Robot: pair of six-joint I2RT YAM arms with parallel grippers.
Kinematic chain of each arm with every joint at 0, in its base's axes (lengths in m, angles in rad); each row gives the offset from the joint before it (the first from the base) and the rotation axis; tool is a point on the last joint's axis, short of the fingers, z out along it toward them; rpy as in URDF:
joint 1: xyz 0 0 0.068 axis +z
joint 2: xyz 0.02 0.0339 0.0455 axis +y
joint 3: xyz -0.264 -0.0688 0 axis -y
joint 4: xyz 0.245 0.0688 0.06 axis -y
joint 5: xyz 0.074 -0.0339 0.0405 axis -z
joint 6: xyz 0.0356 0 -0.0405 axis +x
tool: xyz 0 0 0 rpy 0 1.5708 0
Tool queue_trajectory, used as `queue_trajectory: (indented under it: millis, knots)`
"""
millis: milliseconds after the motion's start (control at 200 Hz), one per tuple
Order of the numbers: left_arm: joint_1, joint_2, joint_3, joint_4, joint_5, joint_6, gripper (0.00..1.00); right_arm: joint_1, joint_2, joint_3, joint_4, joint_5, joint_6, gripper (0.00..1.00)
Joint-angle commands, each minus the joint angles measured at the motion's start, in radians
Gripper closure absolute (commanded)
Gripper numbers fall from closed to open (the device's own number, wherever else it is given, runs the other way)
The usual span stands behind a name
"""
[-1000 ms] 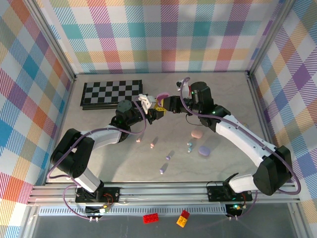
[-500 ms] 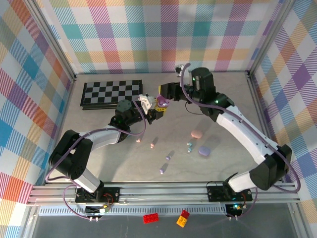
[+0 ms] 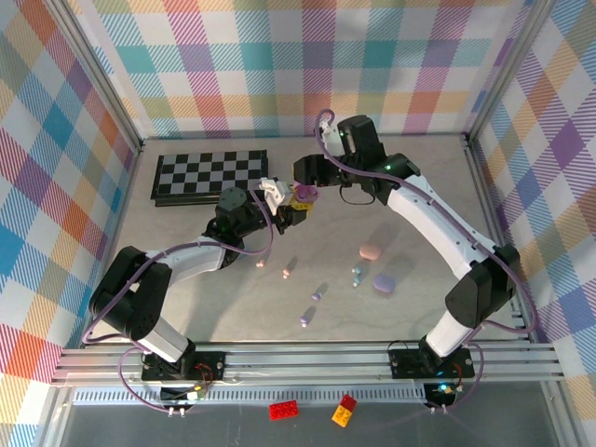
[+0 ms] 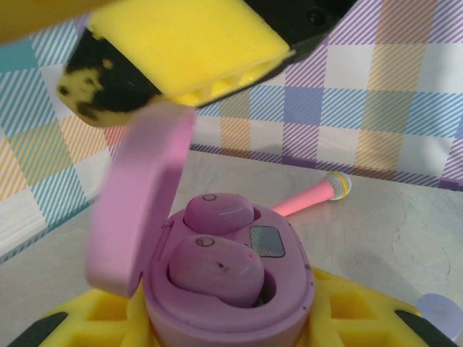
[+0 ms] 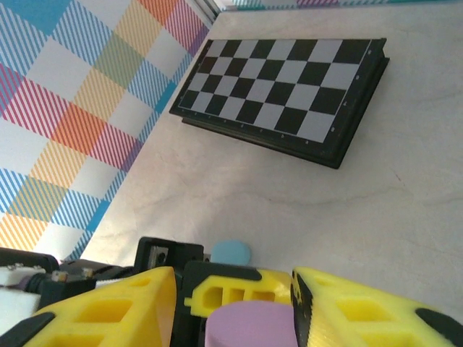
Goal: Insert wireless bluetooth earbuds into charging case
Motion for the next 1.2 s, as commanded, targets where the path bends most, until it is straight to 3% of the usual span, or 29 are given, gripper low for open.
queue_trajectory:
  millis: [0,120,245,370,535,770,1030,1195]
  knots:
    - [-0.013,-0.031,-0.003,0.06,-0.009,-0.013,0.65,0.0,-0.06,-0.033,-0.038,-0.011,-0.019,0.55]
    - [-0.013,-0.024,-0.005,0.092,-0.007,-0.034,0.65,-0.01,-0.155,-0.158,0.092,0.042,0.033,0.55]
    - [-0.013,-0.029,-0.005,0.107,0.003,-0.047,0.65,-0.062,-0.257,-0.332,0.281,0.017,0.167,0.44]
    - [-0.013,-0.038,-0.004,0.112,0.009,-0.055,0.65,-0.111,-0.291,-0.442,0.383,-0.105,0.303,0.29]
    - [-0.013,-0.026,-0.003,0.182,0.025,-0.115,0.65,-0.124,-0.263,-0.534,0.564,-0.303,0.482,0.27]
    - [-0.013,-0.014,0.004,0.23,0.045,-0.158,0.65,-0.13,-0.226,-0.592,0.776,-0.43,0.641,0.32]
    - [-0.013,-0.028,-0.023,0.245,0.059,-0.169,0.65,-0.144,-0.186,-0.593,0.863,-0.433,0.703,0.46]
    - [-0.012,-0.038,-0.031,0.222,0.051,-0.147,0.65,-0.145,-0.174,-0.592,0.882,-0.439,0.717,0.61]
